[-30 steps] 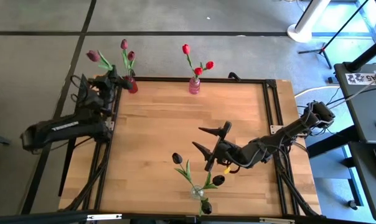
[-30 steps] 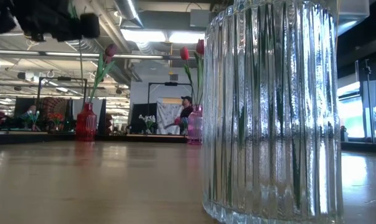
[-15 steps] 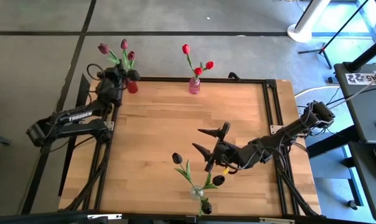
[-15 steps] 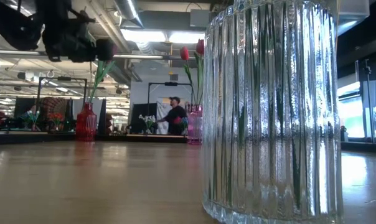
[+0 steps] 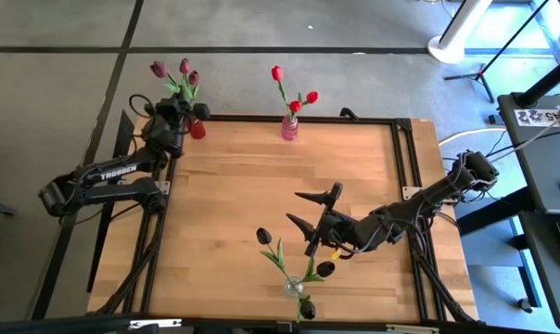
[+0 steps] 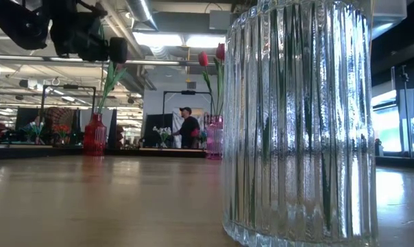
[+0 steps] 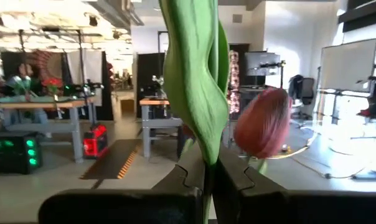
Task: Sort flowers into vase by color
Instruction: Put the dark red flower into the red flower vase, then return to Home Position
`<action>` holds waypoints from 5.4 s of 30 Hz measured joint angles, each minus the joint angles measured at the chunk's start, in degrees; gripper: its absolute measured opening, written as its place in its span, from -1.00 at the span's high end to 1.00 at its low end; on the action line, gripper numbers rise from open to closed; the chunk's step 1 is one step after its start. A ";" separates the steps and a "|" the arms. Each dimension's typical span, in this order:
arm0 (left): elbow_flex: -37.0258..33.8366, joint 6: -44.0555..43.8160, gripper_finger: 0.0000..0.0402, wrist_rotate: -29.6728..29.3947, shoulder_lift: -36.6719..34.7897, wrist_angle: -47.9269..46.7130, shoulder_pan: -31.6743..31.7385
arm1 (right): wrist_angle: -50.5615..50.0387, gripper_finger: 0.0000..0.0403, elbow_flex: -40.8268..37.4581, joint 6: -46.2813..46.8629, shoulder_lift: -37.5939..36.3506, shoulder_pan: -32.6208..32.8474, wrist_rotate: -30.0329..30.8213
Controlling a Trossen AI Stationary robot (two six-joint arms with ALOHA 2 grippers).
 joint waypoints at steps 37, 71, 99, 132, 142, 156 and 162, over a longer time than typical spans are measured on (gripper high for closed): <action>1.18 -12.15 0.81 0.71 0.13 -19.40 4.09 | -2.03 -0.31 0.00 2.84 0.00 0.00 1.51; 30.41 -25.97 0.24 39.69 -4.83 -103.33 -0.96 | -7.76 -0.31 -0.02 4.20 -0.02 -2.65 -0.40; -12.89 -18.35 0.28 58.24 -15.56 -17.70 -40.26 | -12.85 -0.31 -0.04 7.52 -0.29 -4.55 -13.86; -13.59 -16.79 0.28 59.65 -25.75 -22.92 -41.72 | -1.72 -0.31 -48.67 35.36 -49.98 -10.33 -34.75; -13.59 -15.97 0.28 60.80 -26.04 -19.14 -41.72 | -0.44 -0.31 -48.72 30.86 -47.16 -30.59 -47.50; -13.59 -15.17 0.28 63.34 -30.43 -22.73 -41.66 | -16.22 0.34 -49.76 25.30 -67.95 -20.41 -38.35; -13.59 -14.64 0.28 60.00 -30.57 -24.40 -41.55 | -14.89 0.84 -56.41 25.29 -75.02 -17.54 -38.35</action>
